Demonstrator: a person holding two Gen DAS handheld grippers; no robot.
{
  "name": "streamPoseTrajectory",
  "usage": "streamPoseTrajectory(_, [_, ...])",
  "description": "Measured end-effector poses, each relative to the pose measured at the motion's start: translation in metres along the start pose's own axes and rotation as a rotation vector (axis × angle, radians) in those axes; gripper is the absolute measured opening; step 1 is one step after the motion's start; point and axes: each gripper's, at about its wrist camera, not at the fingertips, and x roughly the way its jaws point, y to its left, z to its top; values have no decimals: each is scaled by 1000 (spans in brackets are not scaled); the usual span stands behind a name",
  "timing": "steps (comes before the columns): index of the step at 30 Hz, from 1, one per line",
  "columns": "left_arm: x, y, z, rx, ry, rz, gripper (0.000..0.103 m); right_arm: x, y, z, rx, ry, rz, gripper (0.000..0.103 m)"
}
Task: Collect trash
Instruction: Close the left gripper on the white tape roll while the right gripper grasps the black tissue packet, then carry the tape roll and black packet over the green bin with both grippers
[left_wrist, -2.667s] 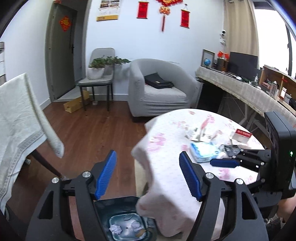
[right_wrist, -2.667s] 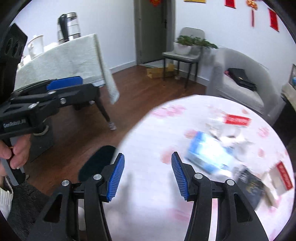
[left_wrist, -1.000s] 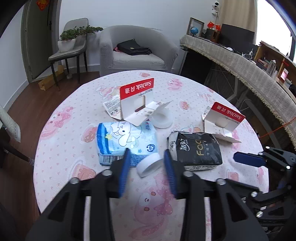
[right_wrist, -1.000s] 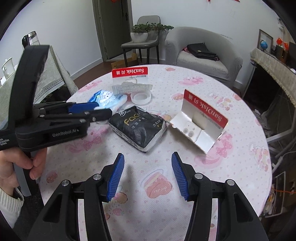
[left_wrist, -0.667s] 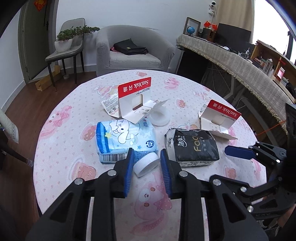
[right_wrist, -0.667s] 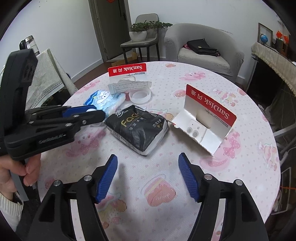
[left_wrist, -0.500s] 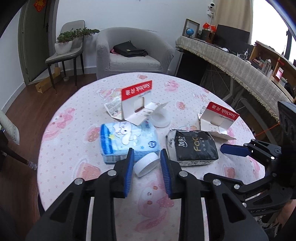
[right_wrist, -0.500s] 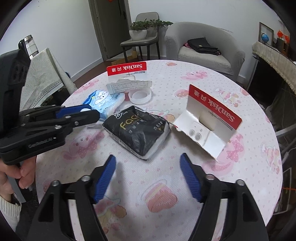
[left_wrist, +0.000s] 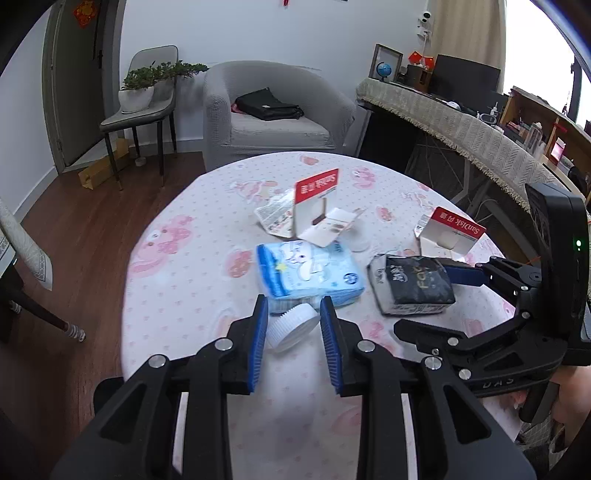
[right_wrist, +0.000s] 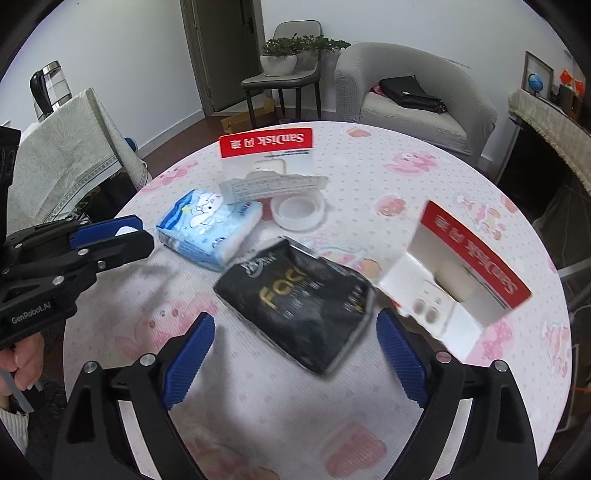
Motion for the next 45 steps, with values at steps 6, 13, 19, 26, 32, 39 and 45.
streamPoseTrajectory(6, [-8, 12, -3, 7, -4, 11, 31, 8, 4, 8, 15, -3, -25, 90])
streamPoseTrajectory(13, [-17, 26, -8, 6, -6, 25, 31, 5, 9, 16, 30, -29, -77, 78])
streamPoseTrajectory(19, [-28, 44, -12, -12, -18, 40, 31, -16, 20, 29, 39, -92, -71, 78])
streamPoseTrajectory(26, [-40, 62, -14, -28, -31, 54, 31, -29, 49, 41, 6, -132, -34, 78])
streamPoseTrajectory(32, [-50, 79, -18, -43, -36, 75, 31, -29, 79, 50, -36, -146, 6, 78])
streamPoseTrajectory(39, [-52, 110, -36, -79, -3, 106, 31, -20, 110, 60, -64, -154, 51, 78])
streamPoseTrajectory(45, [-50, 138, -54, -103, 33, 139, 31, -7, 143, 68, -102, -151, 98, 78])
